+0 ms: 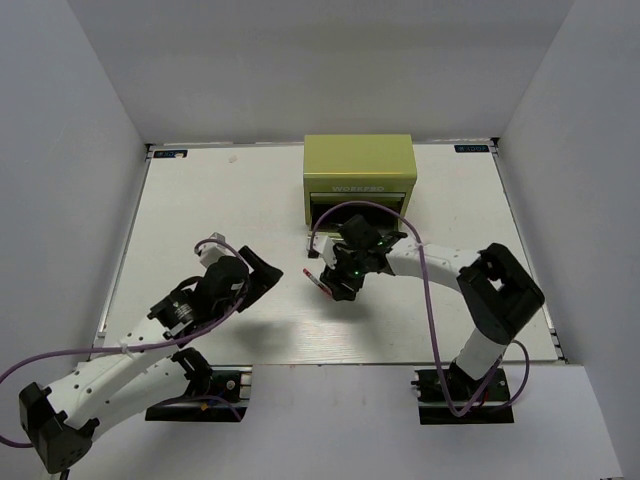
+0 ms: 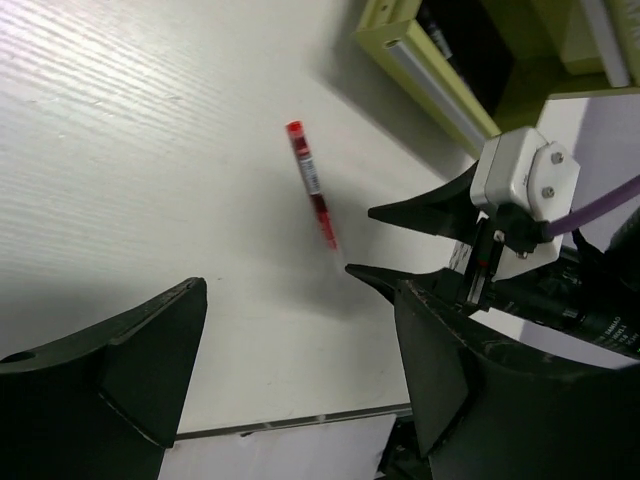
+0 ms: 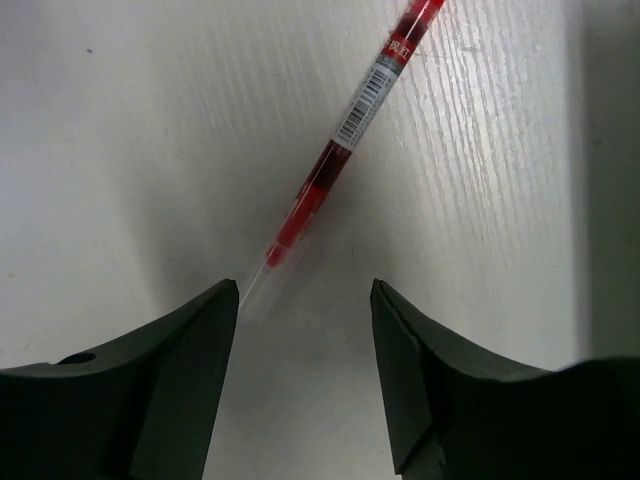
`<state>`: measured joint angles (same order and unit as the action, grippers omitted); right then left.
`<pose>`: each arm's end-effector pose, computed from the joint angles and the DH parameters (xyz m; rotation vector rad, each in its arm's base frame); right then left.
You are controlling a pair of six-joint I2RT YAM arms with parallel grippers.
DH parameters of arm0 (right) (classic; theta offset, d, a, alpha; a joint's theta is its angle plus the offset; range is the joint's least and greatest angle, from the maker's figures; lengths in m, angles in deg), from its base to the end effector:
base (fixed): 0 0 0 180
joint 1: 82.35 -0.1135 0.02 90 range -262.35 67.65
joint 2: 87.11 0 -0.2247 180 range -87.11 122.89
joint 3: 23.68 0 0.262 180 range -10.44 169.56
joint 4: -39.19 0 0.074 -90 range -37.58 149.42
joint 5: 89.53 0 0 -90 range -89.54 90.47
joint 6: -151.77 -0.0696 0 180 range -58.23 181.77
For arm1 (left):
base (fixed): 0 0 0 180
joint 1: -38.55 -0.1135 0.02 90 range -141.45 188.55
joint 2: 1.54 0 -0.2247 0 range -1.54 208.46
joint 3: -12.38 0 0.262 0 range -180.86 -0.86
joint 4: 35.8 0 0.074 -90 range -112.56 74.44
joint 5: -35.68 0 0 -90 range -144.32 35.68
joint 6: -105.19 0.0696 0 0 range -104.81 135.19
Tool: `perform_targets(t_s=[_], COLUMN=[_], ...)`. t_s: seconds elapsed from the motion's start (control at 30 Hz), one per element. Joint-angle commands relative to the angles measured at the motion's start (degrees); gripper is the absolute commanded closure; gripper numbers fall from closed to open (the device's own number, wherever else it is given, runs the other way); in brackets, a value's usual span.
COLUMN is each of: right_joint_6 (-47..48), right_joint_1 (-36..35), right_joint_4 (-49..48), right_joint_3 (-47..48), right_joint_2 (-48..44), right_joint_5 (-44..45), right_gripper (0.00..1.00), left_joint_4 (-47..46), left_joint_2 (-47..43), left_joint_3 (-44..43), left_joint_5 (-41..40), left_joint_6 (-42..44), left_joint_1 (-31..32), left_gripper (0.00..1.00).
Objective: Sort the stationery into containers
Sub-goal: Pick up the pen from the center of the board.
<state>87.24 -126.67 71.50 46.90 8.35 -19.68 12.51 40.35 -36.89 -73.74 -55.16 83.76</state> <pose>0.2369 0.2649 0.1098 -1.5841 2.0356 0.5757 0.1700 -0.1384 0.2057 -0.6832 2.2296 -0.6857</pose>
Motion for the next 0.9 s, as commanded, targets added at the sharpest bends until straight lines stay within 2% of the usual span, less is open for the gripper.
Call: perform_targets(t_s=[0.0, 0.13, 0.53, 0.63, 0.67, 0.77, 0.8, 0.87], right_joint_6=[-6.7, -10.0, -14.4, -14.3, -14.2, -14.0, -13.8, -12.8], right_joint_1=[-2.5, -4.7, -7.0, -7.2, -7.1, -7.3, -7.4, -7.6], right_joint_4=[-6.0, -6.8, -7.7, -7.5, -7.6, -6.9, -6.9, -7.1], right_joint_3=[3.0, 5.1, 7.9, 7.9, 7.6, 7.0, 6.2, 5.5], right_joint_2=[2.2, 4.6, 11.1, 11.7, 11.8, 11.8, 11.6, 11.2], right_joint_5=[7.3, 9.1, 16.4, 15.8, 15.7, 15.9, 16.1, 17.5], right_gripper=[0.38, 0.36, 0.44, 0.48, 0.57, 0.62, 0.71, 0.75], left_joint_4=[4.2, 5.3, 7.5, 8.0, 8.0, 8.0, 7.5, 7.5], left_joint_2=[0.5, -0.3, -2.4, -2.4, -2.4, -2.4, -2.4, -2.4], left_joint_3=[-1.3, -1.3, -0.3, -0.8, -0.8, -0.8, -0.8, -0.3], left_joint_5=[-2.0, -2.6, -3.6, -3.6, -3.6, -3.6, -3.6, -3.6], left_joint_6=[-0.2, -0.2, -1.8, -1.8, -1.8, -2.3, -2.3, -2.3], left_joint_1=[-0.1, -0.1, -0.1, -0.1, -0.1, -0.1, -0.1, -0.1], left_gripper=[0.15, 0.15, 0.15, 0.15, 0.15, 0.14, 0.14, 0.14])
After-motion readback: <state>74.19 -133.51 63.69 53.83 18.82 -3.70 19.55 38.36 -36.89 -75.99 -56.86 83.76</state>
